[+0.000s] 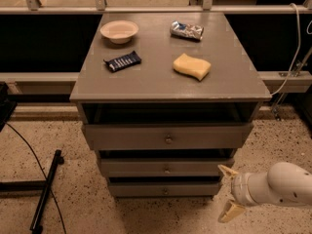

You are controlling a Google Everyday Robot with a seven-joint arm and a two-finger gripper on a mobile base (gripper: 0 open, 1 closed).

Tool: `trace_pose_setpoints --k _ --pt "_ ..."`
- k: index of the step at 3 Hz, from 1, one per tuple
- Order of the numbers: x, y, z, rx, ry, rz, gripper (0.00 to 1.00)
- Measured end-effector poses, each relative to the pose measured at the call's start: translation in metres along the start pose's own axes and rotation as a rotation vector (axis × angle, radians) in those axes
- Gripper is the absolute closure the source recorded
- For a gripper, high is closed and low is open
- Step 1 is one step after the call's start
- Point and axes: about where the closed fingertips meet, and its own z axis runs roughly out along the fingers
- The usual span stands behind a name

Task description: Open middle drawer

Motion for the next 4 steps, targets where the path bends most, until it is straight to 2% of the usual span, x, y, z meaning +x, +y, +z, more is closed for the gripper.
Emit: trace_pose_setpoints --k 2,4 --pt "0.029 -0.043 0.047 0.000 -0.047 -0.039 0.00" --pt "0.043 -0.082 0.078 0.003 -0.029 -0.055 0.00"
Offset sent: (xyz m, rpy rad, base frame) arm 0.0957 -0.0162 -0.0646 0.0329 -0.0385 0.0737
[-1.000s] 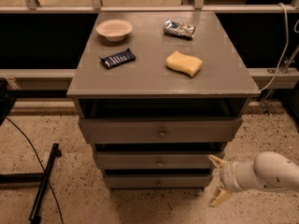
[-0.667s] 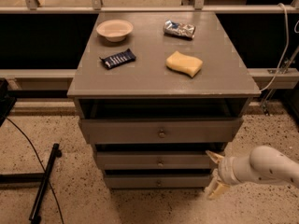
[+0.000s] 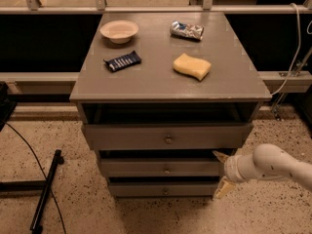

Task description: Open middle drawer

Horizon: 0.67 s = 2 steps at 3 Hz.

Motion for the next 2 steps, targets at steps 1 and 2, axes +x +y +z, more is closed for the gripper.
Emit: trace_pose_setpoints --k 1,2 --pt "0.003 -0.010 0.014 0.000 0.010 -0.002 0.00" --pt "0.009 -0.014 0.026 -0.005 0.021 0.006 0.00"
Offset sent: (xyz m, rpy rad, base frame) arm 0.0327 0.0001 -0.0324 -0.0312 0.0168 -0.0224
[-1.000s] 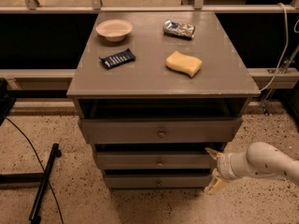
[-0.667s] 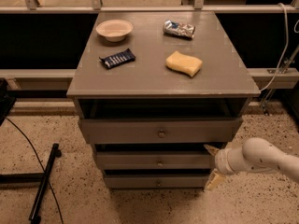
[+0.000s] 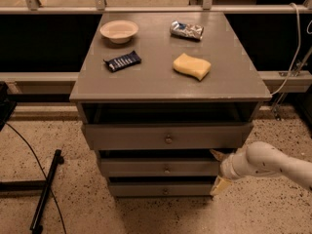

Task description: Open middle drawer

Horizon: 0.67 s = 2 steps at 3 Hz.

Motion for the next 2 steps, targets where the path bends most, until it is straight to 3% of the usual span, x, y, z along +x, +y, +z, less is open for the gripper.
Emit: trace_pose_setpoints --k 2 --pt "0.0102 0.0007 0.0194 -0.016 0.009 0.026 0.00"
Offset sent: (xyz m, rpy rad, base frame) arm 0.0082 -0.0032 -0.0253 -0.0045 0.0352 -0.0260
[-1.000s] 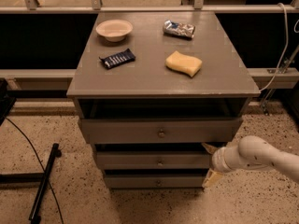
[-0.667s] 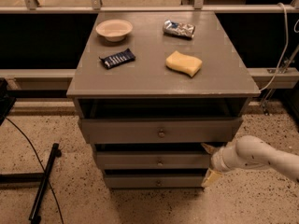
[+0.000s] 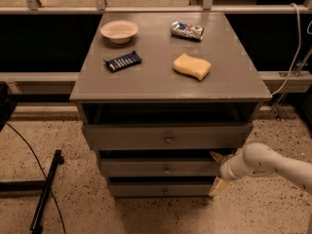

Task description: Open middle drawer

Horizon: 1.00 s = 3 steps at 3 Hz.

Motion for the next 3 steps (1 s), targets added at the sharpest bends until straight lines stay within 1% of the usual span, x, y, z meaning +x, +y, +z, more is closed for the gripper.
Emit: trace_pose_setpoints --k 1,2,3 --pt "-0.006 0.016 -0.004 -0.033 0.011 -0.008 0.00" --pt "-0.009 0.034 0.000 -0.080 0.015 -0.007 0.00" --pt "-0.009 0.034 0.000 -0.080 0.015 -0.007 0.00"
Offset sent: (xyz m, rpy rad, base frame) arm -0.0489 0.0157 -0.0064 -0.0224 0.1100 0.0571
